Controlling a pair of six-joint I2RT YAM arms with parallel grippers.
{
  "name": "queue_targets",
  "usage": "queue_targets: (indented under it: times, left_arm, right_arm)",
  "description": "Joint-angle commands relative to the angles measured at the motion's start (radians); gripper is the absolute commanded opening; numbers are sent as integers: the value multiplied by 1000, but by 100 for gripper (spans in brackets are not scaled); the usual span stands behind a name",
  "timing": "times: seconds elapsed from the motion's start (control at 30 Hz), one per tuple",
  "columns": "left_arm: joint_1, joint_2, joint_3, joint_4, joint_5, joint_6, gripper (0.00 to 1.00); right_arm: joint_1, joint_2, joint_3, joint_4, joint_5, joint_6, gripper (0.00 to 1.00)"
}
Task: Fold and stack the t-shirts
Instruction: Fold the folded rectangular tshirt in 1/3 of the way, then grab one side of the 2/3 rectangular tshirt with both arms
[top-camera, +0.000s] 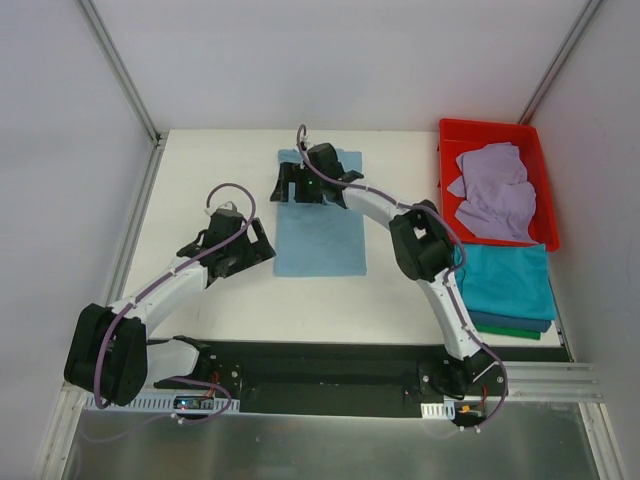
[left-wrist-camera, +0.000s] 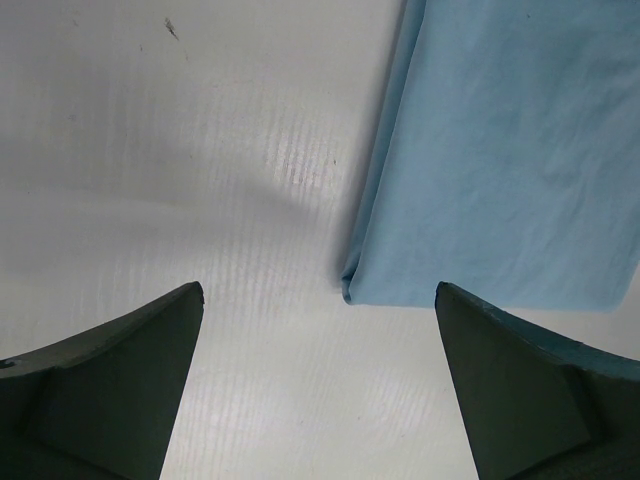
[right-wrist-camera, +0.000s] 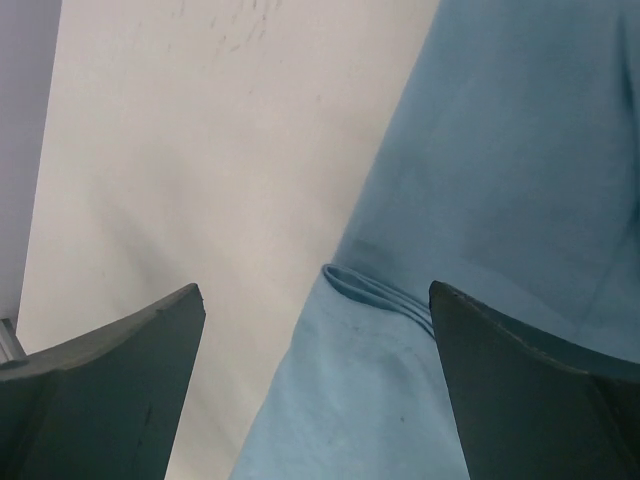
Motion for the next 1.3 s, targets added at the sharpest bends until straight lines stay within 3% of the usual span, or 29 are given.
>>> queue_targets:
  times: [0.0,0.17,0.3,0.4,0.57,0.87,1.03,1.27]
  left_arm:
    - [10,5,4,-10,8,-19,99]
    - [10,35,14,-5,76,-25,99]
    - [9,81,17,2,100,-45,99]
    - [4,118,22,18,140,-50,93]
    - [-7,195,39,38,154,-59,80]
    - [-39,298,63,39,205,-73,49]
    - [-54,321,59,41,197,-87,31]
    - [-56,296,40,30,188,-82,13]
  right_arm:
    - [-7,-63,57,-101,-26,-56,96]
    - [-10,-374,-215,-104,110,-215,96]
    - [-10,-685,-603,-40,317,-265,96]
    - [-10,-928,-913,40,454,-205,96]
    - [-42,-1189,-1219,126,552,-34,96]
    - [-50,-1352,-1411,136,588,66,96]
    - [-48,-1301,-1394,128,551,80,96]
    - [-50,-1205,-1357,103,453,145,97]
